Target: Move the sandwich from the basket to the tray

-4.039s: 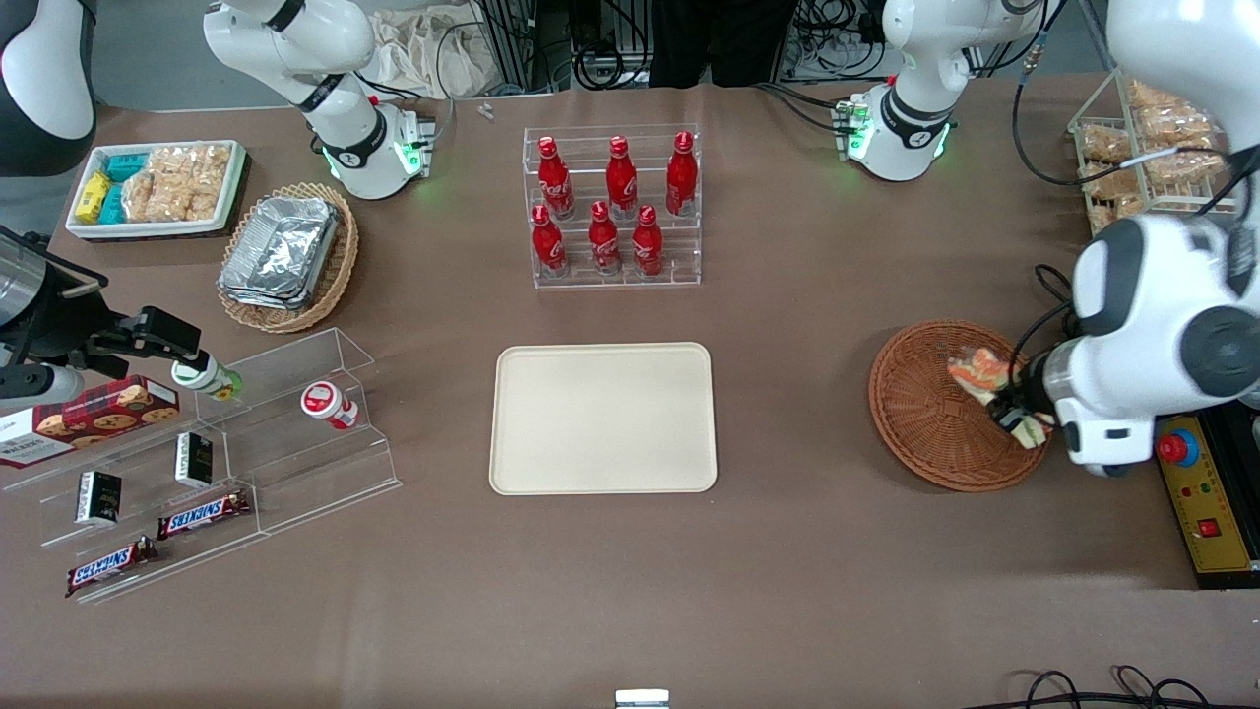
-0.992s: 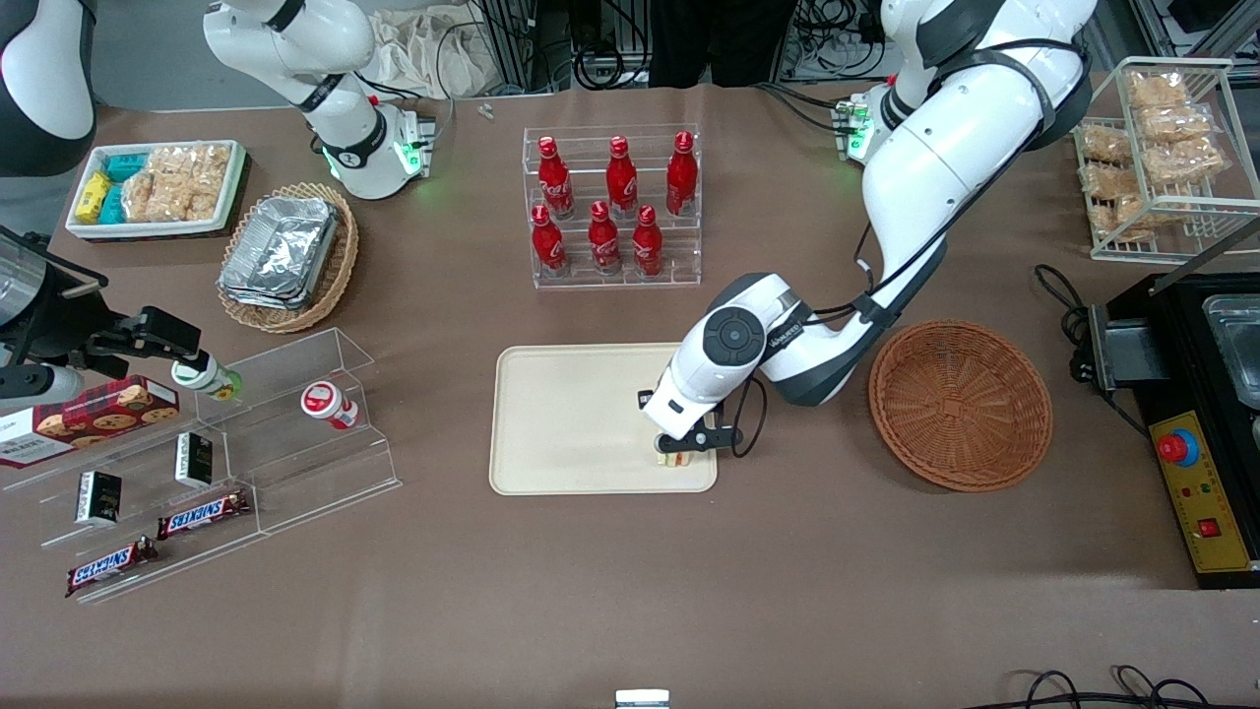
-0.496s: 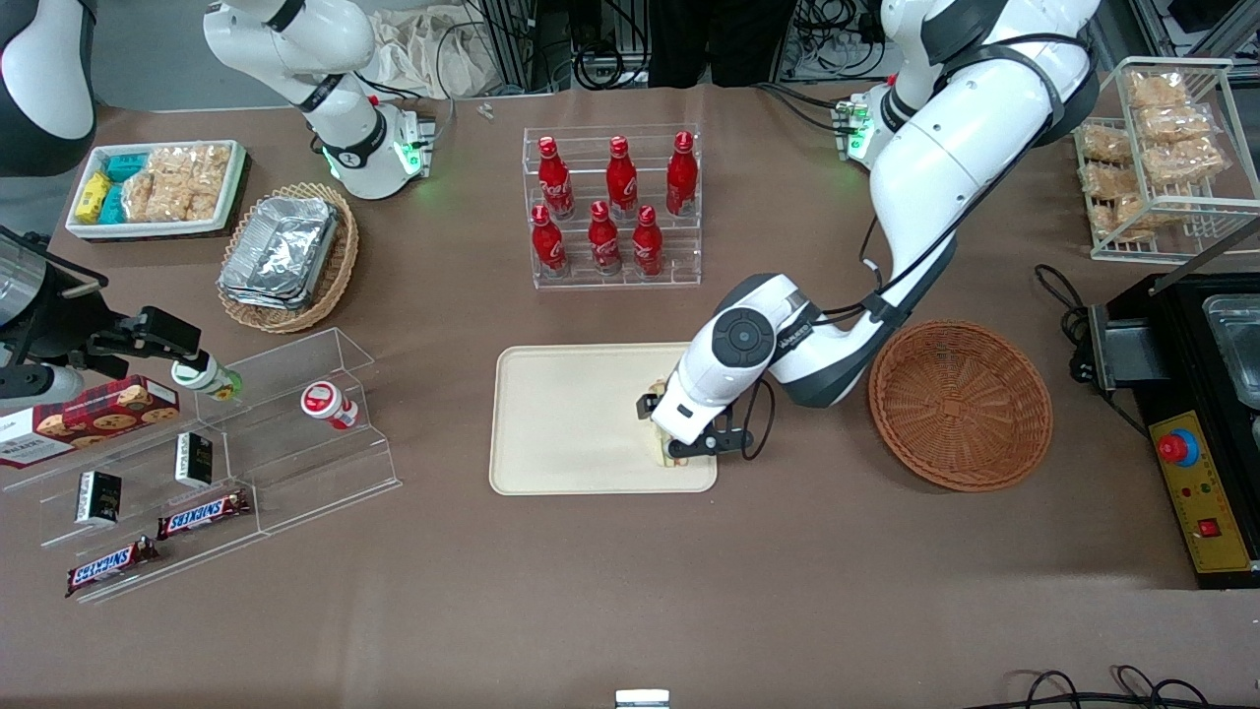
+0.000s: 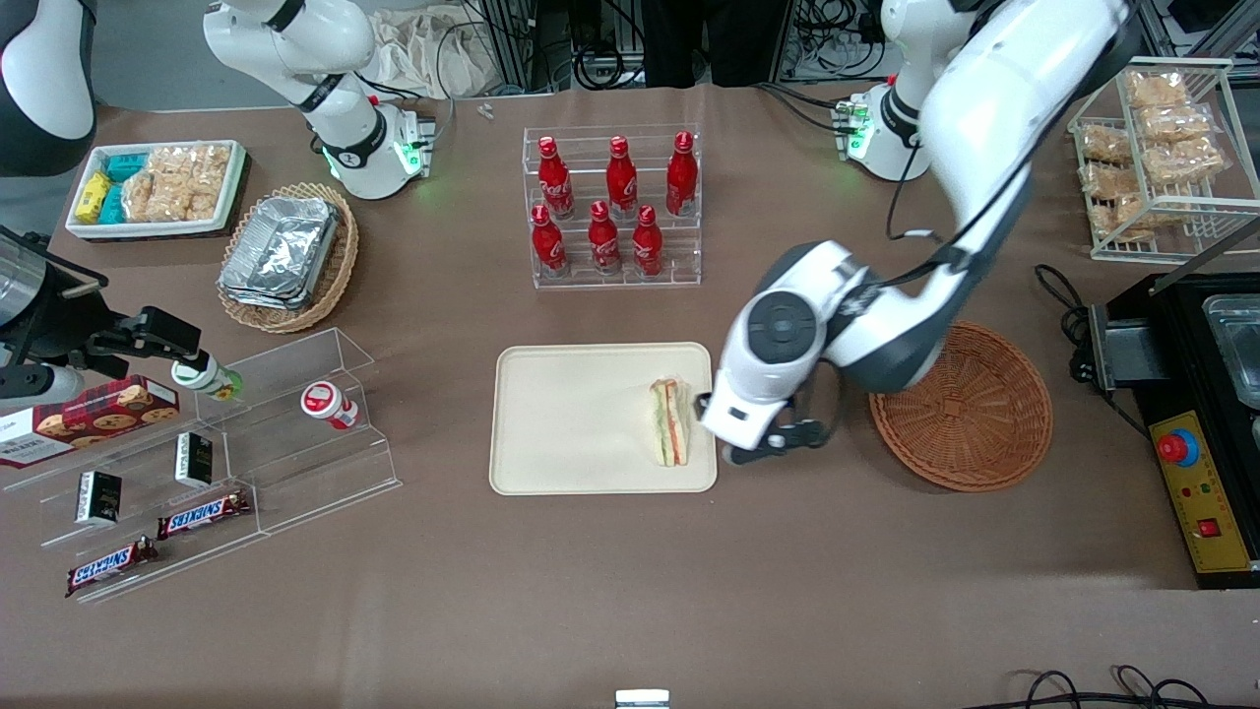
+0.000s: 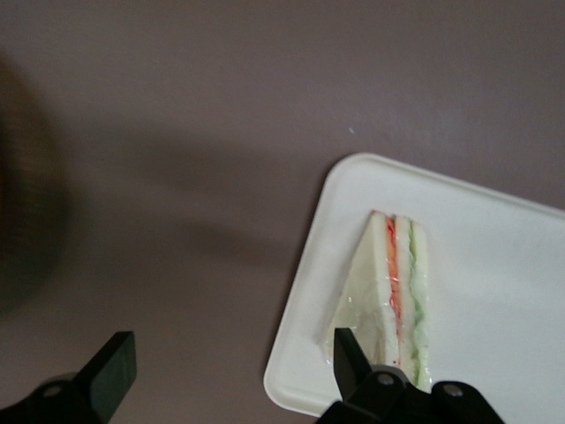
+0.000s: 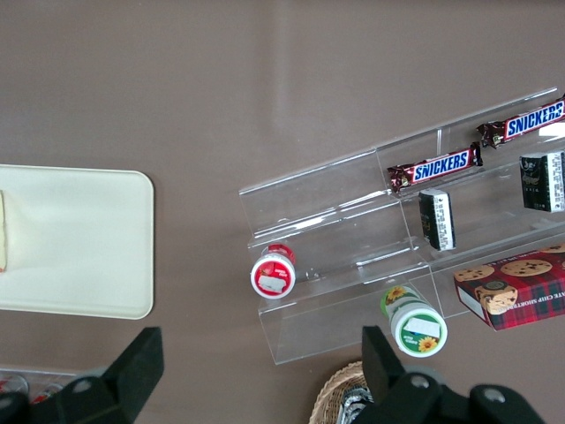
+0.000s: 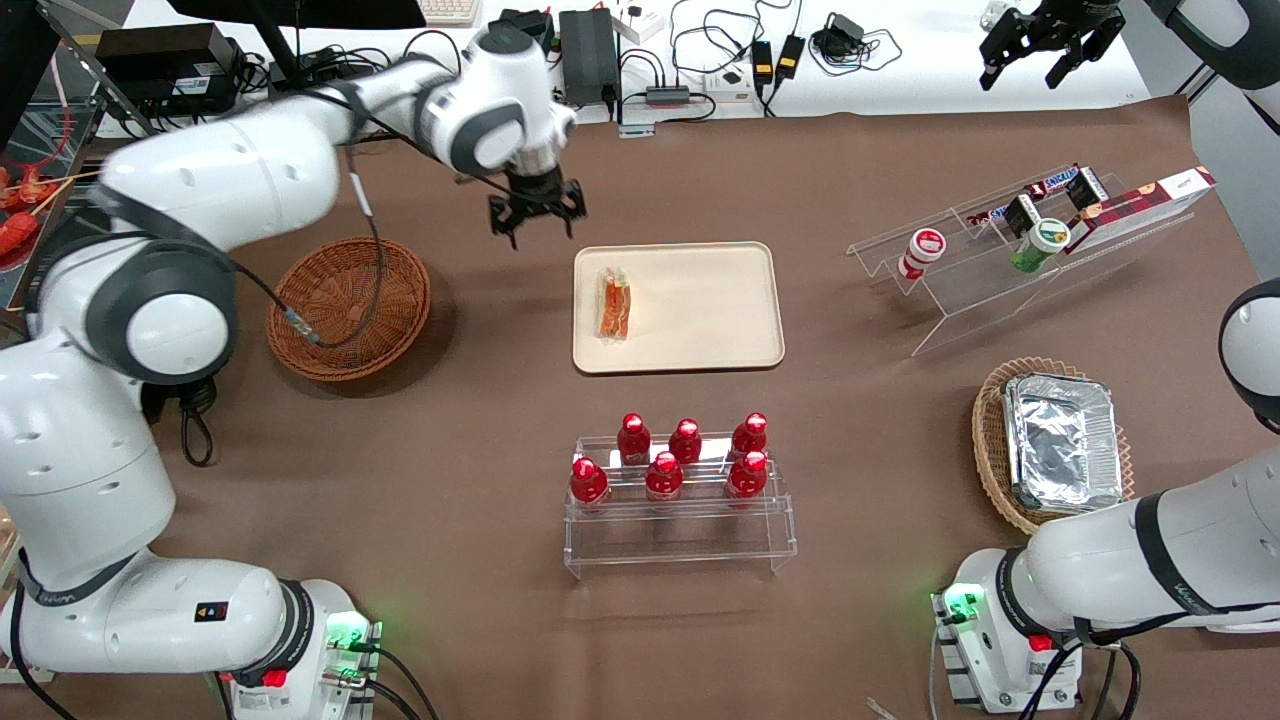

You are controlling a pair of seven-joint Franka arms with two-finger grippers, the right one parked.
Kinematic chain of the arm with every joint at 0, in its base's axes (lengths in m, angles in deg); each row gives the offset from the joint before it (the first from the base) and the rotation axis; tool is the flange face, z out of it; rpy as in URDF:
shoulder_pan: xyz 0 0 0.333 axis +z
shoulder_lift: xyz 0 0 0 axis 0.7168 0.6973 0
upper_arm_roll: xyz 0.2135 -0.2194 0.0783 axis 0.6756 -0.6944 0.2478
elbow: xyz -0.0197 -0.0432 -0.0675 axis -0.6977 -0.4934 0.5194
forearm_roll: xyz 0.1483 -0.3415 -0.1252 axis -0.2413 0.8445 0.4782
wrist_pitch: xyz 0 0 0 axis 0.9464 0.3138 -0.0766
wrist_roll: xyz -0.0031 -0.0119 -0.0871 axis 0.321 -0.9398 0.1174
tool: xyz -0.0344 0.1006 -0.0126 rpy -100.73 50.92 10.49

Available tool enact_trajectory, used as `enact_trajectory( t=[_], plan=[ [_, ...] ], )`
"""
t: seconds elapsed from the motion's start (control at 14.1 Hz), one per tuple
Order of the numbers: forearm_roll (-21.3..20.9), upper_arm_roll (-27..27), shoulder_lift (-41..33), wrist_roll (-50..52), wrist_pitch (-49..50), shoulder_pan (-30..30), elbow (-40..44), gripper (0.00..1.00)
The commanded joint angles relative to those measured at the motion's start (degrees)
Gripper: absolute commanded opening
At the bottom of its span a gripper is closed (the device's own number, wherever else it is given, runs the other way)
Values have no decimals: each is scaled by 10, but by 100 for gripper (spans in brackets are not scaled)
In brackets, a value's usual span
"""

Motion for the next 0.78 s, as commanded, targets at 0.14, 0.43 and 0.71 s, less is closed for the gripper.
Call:
enact_trajectory(
  t=[0.14, 0.43, 0.71],
  plan=[
    [64, -8, -83, -97, 45, 108, -19, 99],
    [126, 9, -152, -281, 127, 182, -28, 99],
    [157, 122, -230, -433, 136, 170, -91, 99]
  ],
)
